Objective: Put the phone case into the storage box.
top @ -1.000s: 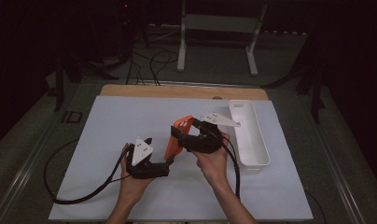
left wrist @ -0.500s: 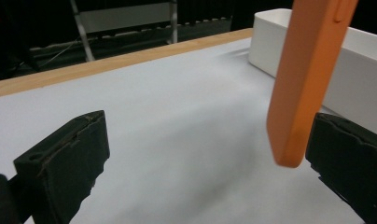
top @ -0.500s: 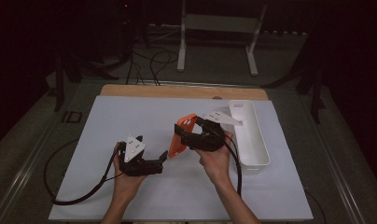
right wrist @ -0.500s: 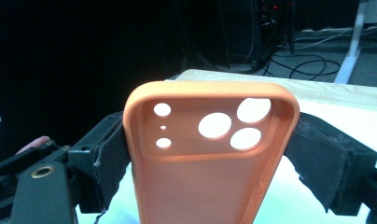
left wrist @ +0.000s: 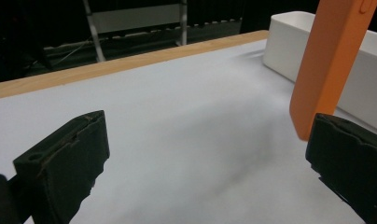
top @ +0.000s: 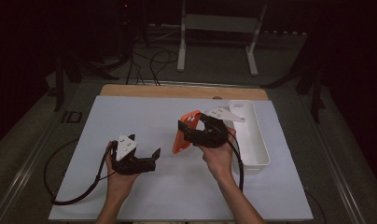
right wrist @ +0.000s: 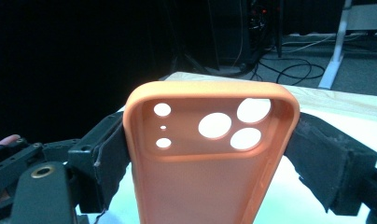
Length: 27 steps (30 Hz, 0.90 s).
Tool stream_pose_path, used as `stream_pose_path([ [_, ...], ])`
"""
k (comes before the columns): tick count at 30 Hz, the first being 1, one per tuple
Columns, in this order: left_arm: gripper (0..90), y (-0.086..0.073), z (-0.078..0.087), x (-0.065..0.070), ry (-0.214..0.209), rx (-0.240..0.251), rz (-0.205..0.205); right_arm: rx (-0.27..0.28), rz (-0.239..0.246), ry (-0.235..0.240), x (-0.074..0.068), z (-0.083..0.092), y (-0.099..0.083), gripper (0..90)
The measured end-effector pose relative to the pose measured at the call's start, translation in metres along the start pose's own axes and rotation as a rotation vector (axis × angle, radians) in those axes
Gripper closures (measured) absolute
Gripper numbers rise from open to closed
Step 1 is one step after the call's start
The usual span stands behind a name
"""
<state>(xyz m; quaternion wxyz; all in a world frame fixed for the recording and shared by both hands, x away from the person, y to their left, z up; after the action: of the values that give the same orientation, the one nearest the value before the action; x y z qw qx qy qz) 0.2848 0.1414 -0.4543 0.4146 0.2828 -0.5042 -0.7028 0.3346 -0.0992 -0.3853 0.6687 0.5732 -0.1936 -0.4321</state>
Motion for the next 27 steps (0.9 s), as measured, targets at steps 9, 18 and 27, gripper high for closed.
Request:
stream_pose_path([
  [9,0.0,-0.003,0.002,-0.005,0.007,-0.001,0.006,-0.002,0.009,-0.013,0.004,-0.002,0.002,16.7],
  [18,0.0,-0.007,0.005,-0.01,0.02,-0.006,0.003,0.009,0.02,-0.02,0.005,-0.002,0.007,16.7],
  [27,0.0,-0.01,0.009,-0.017,0.039,-0.012,0.005,0.013,0.028,-0.038,0.01,0.0,0.013,16.7],
])
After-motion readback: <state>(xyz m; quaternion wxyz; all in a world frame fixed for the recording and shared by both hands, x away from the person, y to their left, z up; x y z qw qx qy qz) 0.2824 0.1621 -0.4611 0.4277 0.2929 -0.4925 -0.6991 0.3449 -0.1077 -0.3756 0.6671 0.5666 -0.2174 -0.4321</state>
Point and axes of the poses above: each handheld gripper's, and its own axes: z roughly backward along the jaws, y roughly out of its top, x roughly to its right, the point moved 2 cm from there along -z, roughly forward along the jaws, and after that the axes turned 5 degrees about x, right-handed, at the moved point
